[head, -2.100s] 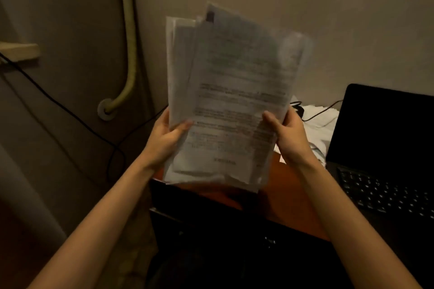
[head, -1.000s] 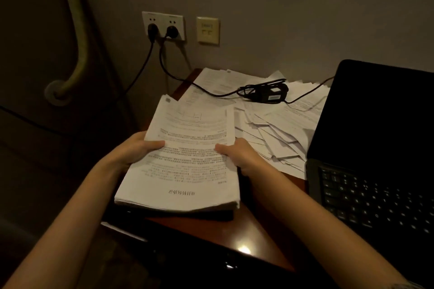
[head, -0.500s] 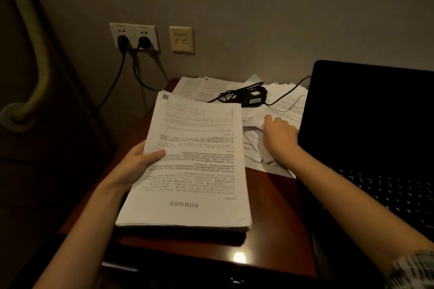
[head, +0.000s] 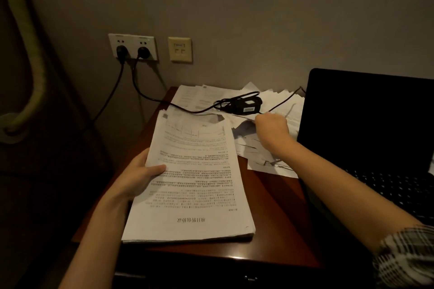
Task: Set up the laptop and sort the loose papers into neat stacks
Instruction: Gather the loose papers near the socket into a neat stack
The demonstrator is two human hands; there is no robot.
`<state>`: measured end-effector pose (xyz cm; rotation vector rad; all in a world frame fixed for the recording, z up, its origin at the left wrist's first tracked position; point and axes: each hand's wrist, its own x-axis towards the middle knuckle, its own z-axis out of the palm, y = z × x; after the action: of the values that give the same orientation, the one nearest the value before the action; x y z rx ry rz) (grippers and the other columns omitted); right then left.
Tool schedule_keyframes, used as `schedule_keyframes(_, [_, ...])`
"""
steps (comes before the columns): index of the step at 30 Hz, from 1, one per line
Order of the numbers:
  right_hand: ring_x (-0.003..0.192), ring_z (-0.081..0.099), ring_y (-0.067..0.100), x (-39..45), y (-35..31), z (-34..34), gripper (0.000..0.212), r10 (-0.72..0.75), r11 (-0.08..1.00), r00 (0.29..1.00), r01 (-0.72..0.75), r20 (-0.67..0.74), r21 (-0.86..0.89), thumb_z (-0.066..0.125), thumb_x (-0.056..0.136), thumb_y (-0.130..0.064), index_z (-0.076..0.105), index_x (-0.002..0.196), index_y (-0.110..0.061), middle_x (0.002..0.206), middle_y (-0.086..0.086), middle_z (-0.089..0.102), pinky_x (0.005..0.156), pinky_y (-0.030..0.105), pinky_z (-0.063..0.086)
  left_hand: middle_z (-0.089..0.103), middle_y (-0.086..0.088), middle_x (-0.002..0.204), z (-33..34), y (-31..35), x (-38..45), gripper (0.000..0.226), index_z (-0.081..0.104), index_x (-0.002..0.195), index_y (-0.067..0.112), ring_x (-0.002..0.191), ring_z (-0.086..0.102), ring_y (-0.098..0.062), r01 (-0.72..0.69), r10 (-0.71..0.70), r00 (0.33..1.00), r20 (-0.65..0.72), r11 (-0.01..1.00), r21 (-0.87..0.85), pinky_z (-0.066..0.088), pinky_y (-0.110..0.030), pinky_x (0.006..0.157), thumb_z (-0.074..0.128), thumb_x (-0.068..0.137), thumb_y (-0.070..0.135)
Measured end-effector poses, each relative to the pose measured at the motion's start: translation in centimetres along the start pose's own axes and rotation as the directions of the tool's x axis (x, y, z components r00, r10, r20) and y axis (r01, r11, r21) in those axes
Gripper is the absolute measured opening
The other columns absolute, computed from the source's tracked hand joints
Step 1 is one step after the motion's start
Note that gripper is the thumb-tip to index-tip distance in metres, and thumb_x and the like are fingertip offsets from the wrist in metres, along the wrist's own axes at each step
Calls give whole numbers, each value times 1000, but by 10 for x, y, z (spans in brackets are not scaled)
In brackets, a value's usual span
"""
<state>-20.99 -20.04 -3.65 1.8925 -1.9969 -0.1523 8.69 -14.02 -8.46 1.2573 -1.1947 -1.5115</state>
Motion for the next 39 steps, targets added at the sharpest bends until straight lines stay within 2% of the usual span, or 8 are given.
schedule_keyframes(4, [101, 62, 29, 9, 3, -31, 26, -3, 1000, 999, 4, -45, 10, 57, 86, -3, 60, 112, -5, 111, 12, 62, 70, 32, 43, 51, 1, 121, -4, -3, 1, 93, 7, 149, 42, 102, 63, -23, -30, 30, 999, 18, 1000, 0, 59, -37, 69, 52, 88, -12])
schedule_keyframes(14, [81, 65, 37, 58, 48, -131, 16, 165, 972, 887, -72, -431, 224, 48, 89, 5, 64, 94, 3, 88, 22, 66, 58, 35, 39, 46, 12, 111, -7, -2, 3, 68, 34, 145, 31, 101, 61, -20, 11, -13, 999, 38, 999, 48, 58, -27, 63, 53, 91, -4])
schedule_keyframes(18, [35, 53, 25, 24, 20, -131, 21, 18, 988, 640, 105, -768, 110, 75, 69, 1, 57, 59, -6, 46, 10, 55, 39, 20, 30, 48, 7, 112, -8, -1, 5, 68, 31, 146, 30, 98, 63, -22, 37, -39, 998, 40, 998, 47, 57, -28, 61, 54, 91, -3])
schedule_keyframes(22, [39, 52, 21, -33, -12, -114, 21, -80, 935, 417, 347, -905, 77, 50, 85, -1, 60, 68, -8, 51, 5, 54, 39, 20, 29, 59, -10, 125, -7, 0, 6, 40, 50, 134, 23, 99, 65, -28, 43, -44, 999, 0, 996, -80, 56, -41, 79, 52, 95, 20])
schedule_keyframes(25, [52, 59, 19, -82, -43, -86, 16, -233, 829, 433, 556, -871, 54, 57, 91, -10, 67, 80, -6, 64, 5, 62, 43, 29, 48, 58, -20, 125, -11, -3, 6, 56, 62, 117, 16, 100, 61, -35, 140, -132, 990, 46, 909, -394, 49, -46, 77, 31, 95, 57])
schedule_keyframes(29, [65, 66, 23, -144, -73, -44, 28, -333, 688, 446, 717, -830, 109, 51, 98, -17, 71, 85, -3, 76, 10, 68, 54, 34, 54, 59, -17, 122, -14, -2, 8, 68, 61, 118, 15, 108, 58, -37, 186, -181, 982, 52, 890, -417, 51, -45, 76, 25, 92, 66])
schedule_keyframes(34, [67, 67, 18, -199, -83, -14, 22, -275, 613, 410, 771, -870, 169, 59, 93, -14, 72, 81, -3, 77, 8, 70, 55, 29, 54, 67, -12, 116, -13, 3, -4, 41, 60, 118, 22, 94, 68, -29, 237, -173, 965, 199, 898, -370, 60, -36, 68, 49, 88, 47])
schedule_keyframes(39, [74, 65, 19, -204, -71, 6, 39, -444, 618, 640, 725, -627, 304, 47, 97, -41, 67, 83, -10, 84, 4, 68, 56, 28, 53, 53, -5, 122, -9, 4, -5, 75, 37, 144, 30, 103, 63, -29, 109, -111, 993, 48, 993, 49, 55, -39, 75, 66, 82, 0])
